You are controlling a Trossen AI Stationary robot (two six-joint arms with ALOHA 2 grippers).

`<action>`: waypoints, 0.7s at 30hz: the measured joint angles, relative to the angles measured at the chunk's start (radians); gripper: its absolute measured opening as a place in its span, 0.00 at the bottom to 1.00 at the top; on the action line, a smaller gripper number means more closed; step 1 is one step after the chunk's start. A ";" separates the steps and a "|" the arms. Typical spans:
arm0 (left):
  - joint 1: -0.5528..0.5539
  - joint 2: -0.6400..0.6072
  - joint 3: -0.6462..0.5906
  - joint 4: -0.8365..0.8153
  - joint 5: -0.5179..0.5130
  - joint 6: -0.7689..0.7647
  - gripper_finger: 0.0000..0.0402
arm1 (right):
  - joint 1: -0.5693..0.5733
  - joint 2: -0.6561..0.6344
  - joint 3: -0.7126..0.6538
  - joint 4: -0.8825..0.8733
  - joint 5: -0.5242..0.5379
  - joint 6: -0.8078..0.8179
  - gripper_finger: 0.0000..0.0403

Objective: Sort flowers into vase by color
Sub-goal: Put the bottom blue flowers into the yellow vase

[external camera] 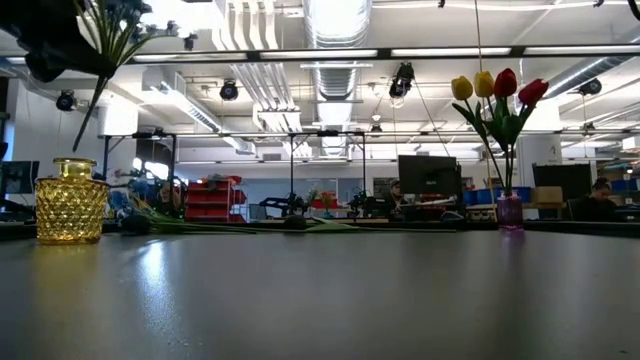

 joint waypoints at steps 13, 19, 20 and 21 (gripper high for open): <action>0.000 -0.015 -0.095 0.021 0.034 -0.056 0.00 | -0.009 -0.001 0.000 -0.001 0.027 0.002 0.59; 0.000 0.000 -0.074 0.026 0.065 -0.127 0.00 | -0.009 -0.001 0.000 -0.002 0.027 0.002 0.59; 0.000 0.000 -0.074 0.013 0.092 -0.138 0.00 | -0.009 -0.001 0.000 -0.002 0.027 0.001 0.59; 0.000 0.000 -0.076 -0.004 0.120 -0.147 0.00 | -0.009 -0.001 0.000 -0.002 0.027 0.001 0.59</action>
